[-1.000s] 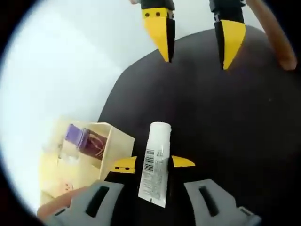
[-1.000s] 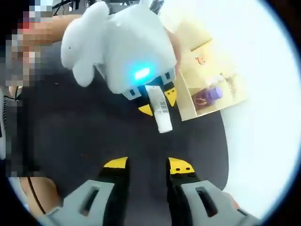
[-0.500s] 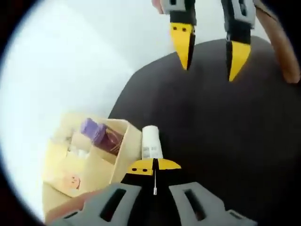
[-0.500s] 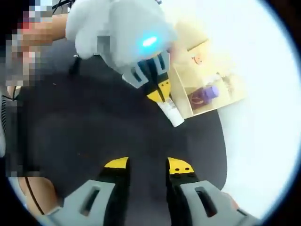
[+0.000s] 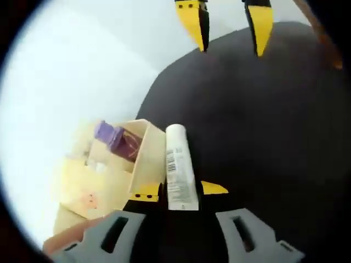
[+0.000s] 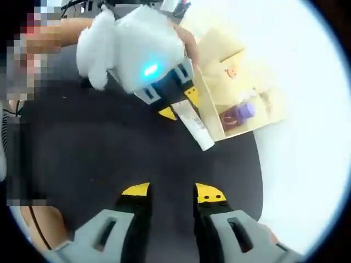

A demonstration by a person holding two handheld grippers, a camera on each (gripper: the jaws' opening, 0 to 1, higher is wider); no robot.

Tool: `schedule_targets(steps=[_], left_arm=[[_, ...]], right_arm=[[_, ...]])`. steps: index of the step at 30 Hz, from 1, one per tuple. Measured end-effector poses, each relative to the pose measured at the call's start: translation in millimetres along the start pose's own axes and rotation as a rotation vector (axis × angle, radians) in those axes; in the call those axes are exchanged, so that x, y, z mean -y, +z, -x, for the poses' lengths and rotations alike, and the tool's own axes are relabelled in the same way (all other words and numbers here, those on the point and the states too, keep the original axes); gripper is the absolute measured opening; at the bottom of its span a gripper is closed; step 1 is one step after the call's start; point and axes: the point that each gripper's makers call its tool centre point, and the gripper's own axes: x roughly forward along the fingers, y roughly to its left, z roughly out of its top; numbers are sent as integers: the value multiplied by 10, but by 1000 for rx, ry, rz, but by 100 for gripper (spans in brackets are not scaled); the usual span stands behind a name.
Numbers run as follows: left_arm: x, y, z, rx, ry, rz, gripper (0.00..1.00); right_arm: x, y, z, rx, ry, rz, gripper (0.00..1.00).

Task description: Open the drawer, pick up the cosmetic bottles from the table one by one, place them into the drawer, release the gripper, close the drawer, and move the gripper away

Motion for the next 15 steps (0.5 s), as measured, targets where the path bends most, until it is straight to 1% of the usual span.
schedule_targets(steps=[2,4,5,7,10,12,15], left_arm=[[-37,17,-2,0,41,-26,21],[-74,4,-21,-22,102,-78,21],[-80,-4,-35,-29,123,-91,21],[-101,19,-53,-17,168,-110,21],[-117,55,-65,-9,229,-160,21],[-88,54,-109,-19,240,-189,19],[-46,65,-145,-25,242,-210,14]], right_arm=[[3,-6,13,5,-2,1,26],[-2,-18,18,8,-2,-2,26],[0,-22,17,9,-3,-3,26],[-1,-29,18,9,-4,-4,26],[-22,-27,17,14,-3,-1,26],[-31,-25,16,15,-3,2,26],[-41,-24,14,18,-3,1,26]])
